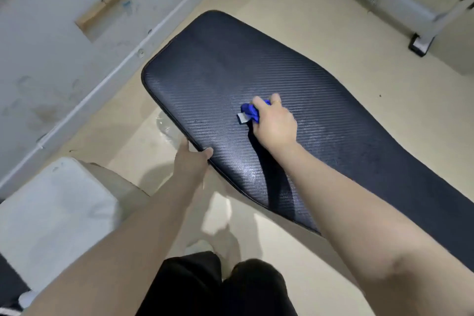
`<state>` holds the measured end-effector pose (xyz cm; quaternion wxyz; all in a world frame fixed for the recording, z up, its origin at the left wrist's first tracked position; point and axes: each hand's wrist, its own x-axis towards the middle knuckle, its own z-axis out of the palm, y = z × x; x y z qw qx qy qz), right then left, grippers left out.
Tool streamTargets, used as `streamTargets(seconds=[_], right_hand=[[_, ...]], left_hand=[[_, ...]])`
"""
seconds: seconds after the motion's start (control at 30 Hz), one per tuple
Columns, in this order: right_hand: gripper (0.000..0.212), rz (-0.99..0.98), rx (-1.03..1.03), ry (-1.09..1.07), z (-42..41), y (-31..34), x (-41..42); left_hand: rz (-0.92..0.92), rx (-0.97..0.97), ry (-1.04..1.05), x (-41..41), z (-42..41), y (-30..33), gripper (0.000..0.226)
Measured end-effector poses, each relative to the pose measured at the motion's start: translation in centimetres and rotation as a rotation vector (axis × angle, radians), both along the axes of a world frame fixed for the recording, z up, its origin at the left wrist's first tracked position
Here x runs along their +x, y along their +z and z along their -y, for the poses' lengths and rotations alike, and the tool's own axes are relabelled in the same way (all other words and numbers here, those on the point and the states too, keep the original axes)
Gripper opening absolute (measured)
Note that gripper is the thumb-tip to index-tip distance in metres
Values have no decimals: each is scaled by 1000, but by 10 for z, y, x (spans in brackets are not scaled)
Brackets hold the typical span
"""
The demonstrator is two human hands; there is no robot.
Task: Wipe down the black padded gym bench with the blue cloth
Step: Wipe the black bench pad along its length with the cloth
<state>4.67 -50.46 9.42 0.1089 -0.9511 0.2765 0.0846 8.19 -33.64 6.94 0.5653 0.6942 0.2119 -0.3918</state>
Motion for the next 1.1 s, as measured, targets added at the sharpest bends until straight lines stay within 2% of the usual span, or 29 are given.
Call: streamTargets(seconds=[0.07, 0.2, 0.37, 0.57, 0.67, 0.77, 0.87, 1.03, 1.1], right_hand=[[24, 38, -47, 57, 4, -4, 2], [23, 81, 20, 349, -23, -8, -34], [29, 120, 29, 444, -30, -11, -47], [32, 197, -13, 449, -45, -17, -5], [32, 204, 60, 587, -36, -14, -31], [39, 114, 113, 717, -18, -7, -79], [42, 92, 85, 722, -13, -9, -92], [36, 218, 48, 573, -32, -16, -40], [37, 233, 46, 577, -33, -15, -40]], left_hand=[[19, -85, 32, -6, -1, -3, 42], [97, -132, 20, -14, -3, -19, 57], [128, -158, 47, -20, -2, -16, 31], [76, -214, 84, -11, -5, -17, 52], [79, -206, 101, -13, -3, -11, 51], [45, -219, 114, -11, -2, -10, 50], [15, -213, 122, -12, -4, -11, 59], [27, -240, 88, -10, -10, -13, 61], [23, -249, 57, -10, -14, -16, 62]])
